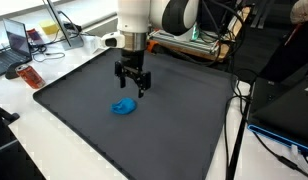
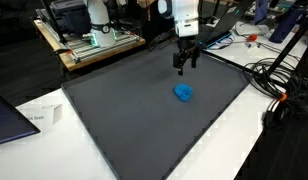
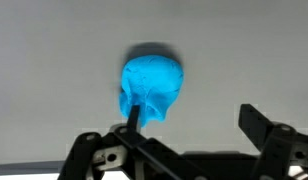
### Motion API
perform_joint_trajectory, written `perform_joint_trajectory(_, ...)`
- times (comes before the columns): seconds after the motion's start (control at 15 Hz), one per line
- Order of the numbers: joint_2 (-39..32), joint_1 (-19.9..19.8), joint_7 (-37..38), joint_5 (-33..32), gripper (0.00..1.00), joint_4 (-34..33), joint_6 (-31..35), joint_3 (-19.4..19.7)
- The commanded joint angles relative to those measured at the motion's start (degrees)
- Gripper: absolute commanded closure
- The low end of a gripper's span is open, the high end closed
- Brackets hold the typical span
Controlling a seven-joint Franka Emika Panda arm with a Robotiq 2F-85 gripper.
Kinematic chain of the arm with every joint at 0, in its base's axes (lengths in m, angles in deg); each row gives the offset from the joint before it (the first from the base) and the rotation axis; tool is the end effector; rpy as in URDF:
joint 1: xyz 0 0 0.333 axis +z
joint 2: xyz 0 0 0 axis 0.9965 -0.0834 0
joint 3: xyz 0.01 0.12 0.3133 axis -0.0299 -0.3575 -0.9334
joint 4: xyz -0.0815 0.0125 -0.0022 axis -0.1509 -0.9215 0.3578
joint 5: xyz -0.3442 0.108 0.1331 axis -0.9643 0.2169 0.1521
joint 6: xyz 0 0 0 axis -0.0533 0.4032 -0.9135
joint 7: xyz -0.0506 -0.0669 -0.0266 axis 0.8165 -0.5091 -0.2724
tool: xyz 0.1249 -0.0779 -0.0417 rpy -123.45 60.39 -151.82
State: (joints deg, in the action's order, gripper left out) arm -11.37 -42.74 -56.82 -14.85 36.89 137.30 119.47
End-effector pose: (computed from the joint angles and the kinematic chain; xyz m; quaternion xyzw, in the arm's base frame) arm 0.6317 0.0973 0.2166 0.9887 -0.0146 0.1489 0.0084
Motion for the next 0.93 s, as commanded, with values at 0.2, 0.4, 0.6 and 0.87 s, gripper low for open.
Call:
perform_joint_trajectory(0.2,-0.29,-19.53,18.12,-24.37,0.00,-6.15,-6.50,-16.28)
perform_joint_trajectory(0.4,-1.00,-26.76,17.49,-26.64,0.00,-7.88,-6.86,-23.32)
perform_joint_trajectory(0.6,-2.14,-31.30,16.77,-26.86,0.00,-9.12,-7.17,-27.95)
perform_joint_trajectory(0.87,-4.17,-33.50,17.24,-27.52,0.00,-10.36,-7.11,-30.08)
